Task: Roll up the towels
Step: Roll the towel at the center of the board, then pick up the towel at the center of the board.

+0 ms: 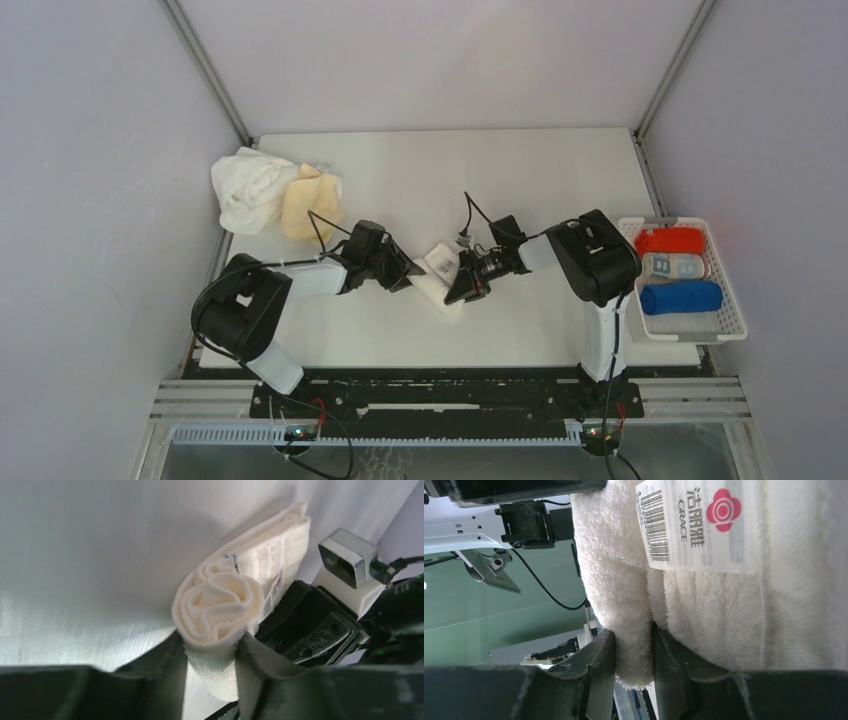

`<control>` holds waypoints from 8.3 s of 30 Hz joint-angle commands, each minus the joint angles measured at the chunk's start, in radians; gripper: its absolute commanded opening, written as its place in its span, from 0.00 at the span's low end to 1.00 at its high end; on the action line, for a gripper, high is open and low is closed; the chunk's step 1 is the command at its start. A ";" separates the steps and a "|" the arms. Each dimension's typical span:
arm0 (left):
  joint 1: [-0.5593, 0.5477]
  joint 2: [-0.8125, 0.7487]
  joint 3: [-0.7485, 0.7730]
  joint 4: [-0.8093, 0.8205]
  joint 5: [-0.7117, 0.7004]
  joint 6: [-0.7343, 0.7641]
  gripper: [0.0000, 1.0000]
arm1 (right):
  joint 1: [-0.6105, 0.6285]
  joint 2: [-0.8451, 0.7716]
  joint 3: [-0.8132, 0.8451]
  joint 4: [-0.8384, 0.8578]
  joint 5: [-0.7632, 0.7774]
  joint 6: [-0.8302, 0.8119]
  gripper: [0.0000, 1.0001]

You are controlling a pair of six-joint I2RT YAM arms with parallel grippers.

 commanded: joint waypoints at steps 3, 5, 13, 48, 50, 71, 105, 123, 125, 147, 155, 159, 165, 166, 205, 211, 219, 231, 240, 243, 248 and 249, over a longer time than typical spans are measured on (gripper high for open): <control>-0.009 0.038 0.040 -0.050 -0.008 0.001 0.31 | 0.026 -0.059 0.043 -0.213 0.232 -0.148 0.31; -0.009 0.035 0.052 -0.098 -0.024 0.018 0.30 | 0.046 -0.113 0.063 -0.293 0.306 -0.199 0.34; -0.010 0.035 0.112 -0.238 -0.051 0.071 0.30 | 0.279 -0.479 0.083 -0.487 0.960 -0.354 0.57; -0.016 0.058 0.142 -0.289 -0.013 0.078 0.32 | 0.875 -0.130 0.193 -0.472 1.897 -0.601 0.45; -0.015 0.049 0.137 -0.282 -0.005 0.075 0.36 | 0.846 -0.158 0.180 -0.460 1.821 -0.597 0.41; 0.114 -0.217 -0.096 0.015 0.116 -0.017 0.85 | 0.237 -0.245 0.046 -0.248 0.319 -0.460 0.38; -0.001 -0.014 0.018 -0.111 0.004 0.014 0.42 | 0.131 -0.318 -0.014 -0.261 0.514 -0.262 0.65; -0.002 0.018 0.100 -0.260 0.000 0.080 0.42 | 0.773 -0.520 0.016 -0.322 1.693 -0.511 0.94; -0.002 0.023 0.103 -0.262 0.003 0.080 0.42 | 0.815 -0.476 0.038 -0.323 1.755 -0.530 0.92; -0.002 0.024 0.108 -0.229 0.028 0.082 0.49 | 0.833 -0.212 0.117 -0.381 1.815 -0.528 0.44; 0.044 -0.131 0.089 -0.201 0.014 0.084 0.72 | 0.653 -0.364 0.057 -0.348 1.271 -0.502 0.28; 0.118 -0.220 0.033 -0.185 0.007 0.086 0.78 | 0.535 -0.394 0.033 -0.319 0.957 -0.476 0.27; 0.133 -0.265 -0.017 -0.141 0.039 0.090 0.83 | 0.366 -0.344 0.016 -0.252 0.580 -0.415 0.27; 0.131 -0.260 -0.027 -0.127 0.047 0.085 0.83 | 0.341 -0.329 0.013 -0.240 0.531 -0.402 0.27; 0.040 -0.010 0.036 -0.255 -0.035 0.131 0.46 | 0.221 -0.329 0.087 -0.379 0.731 -0.331 0.77; 0.040 0.015 0.129 -0.402 -0.023 0.192 0.46 | 0.447 -0.490 0.131 -0.490 1.218 -0.427 0.86; 0.039 0.088 0.233 -0.560 0.011 0.267 0.47 | 0.740 -0.440 0.224 -0.496 1.668 -0.532 0.92; 0.040 0.173 0.308 -0.680 0.051 0.332 0.48 | 0.900 -0.108 0.385 -0.495 1.945 -0.590 0.94; 0.040 0.200 0.328 -0.701 0.056 0.351 0.48 | 0.884 0.016 0.418 -0.537 1.951 -0.579 0.89; 0.041 0.201 0.321 -0.698 0.057 0.351 0.48 | 0.870 0.048 0.440 -0.571 1.943 -0.559 0.86; 0.040 0.204 0.319 -0.700 0.057 0.353 0.49 | 0.850 0.065 0.450 -0.616 1.910 -0.528 0.78; 0.040 0.202 0.321 -0.702 0.056 0.354 0.49 | 0.845 0.072 0.455 -0.639 1.906 -0.513 0.77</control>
